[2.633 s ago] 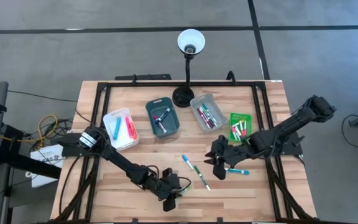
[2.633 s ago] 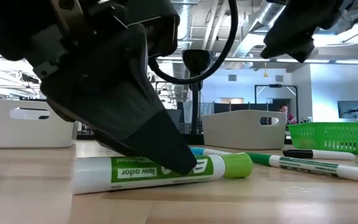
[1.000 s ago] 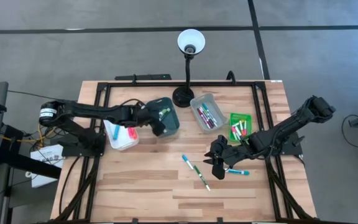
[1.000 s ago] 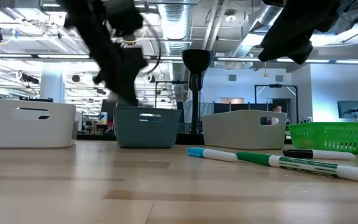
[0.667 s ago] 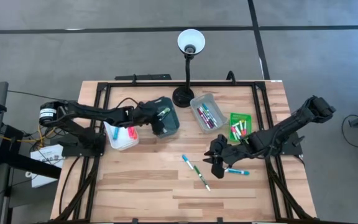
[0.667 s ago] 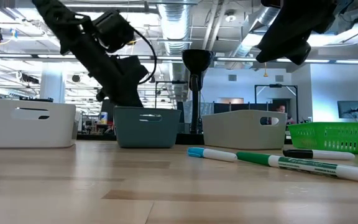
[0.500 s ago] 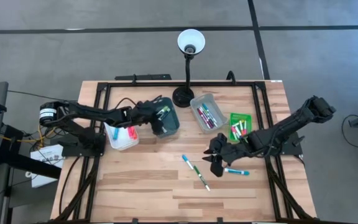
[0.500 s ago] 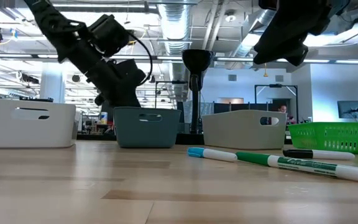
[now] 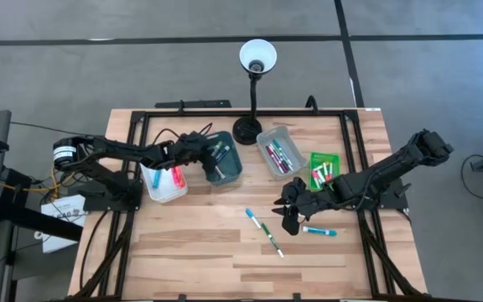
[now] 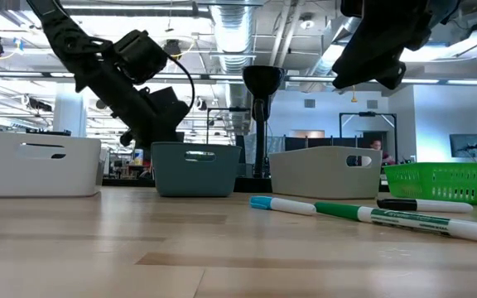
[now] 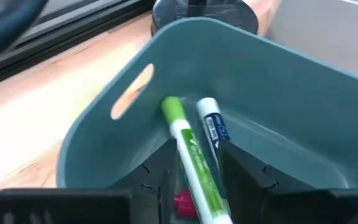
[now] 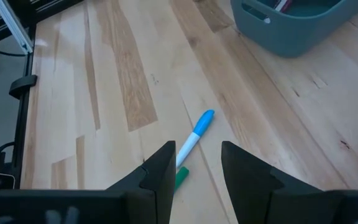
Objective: Pick & Place Markers
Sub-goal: Put the blue big marker pen into the blue bin
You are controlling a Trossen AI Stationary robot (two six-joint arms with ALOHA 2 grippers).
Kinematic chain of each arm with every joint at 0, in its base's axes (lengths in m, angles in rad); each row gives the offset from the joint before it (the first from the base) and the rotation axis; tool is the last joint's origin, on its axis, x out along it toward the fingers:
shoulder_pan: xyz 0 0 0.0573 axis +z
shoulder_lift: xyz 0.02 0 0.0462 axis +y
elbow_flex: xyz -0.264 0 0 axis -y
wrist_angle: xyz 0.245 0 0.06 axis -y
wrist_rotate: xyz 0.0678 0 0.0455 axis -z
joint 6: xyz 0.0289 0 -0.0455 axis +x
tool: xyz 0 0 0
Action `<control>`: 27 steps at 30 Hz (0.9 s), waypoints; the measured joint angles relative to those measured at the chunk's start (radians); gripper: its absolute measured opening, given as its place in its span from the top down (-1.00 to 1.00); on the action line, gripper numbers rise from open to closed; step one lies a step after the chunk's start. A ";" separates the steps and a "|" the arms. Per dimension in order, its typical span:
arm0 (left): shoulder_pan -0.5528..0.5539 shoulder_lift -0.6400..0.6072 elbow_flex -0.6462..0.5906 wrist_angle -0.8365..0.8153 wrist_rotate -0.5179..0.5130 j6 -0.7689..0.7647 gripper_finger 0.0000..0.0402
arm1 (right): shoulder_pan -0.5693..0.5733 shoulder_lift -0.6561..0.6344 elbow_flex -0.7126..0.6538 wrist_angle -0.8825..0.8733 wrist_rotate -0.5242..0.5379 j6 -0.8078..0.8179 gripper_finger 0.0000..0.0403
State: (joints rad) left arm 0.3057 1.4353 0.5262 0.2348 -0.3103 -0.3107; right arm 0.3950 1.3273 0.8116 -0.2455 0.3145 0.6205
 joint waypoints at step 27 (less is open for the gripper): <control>-0.208 -0.298 0.002 0.079 0.094 0.026 0.37 | 0.107 0.087 0.000 -0.201 -0.319 0.360 0.41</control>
State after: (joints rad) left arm 0.0982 1.1369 0.5282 0.3135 -0.2164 -0.2851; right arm 0.5018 1.4145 0.8120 -0.4465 -0.0049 0.9808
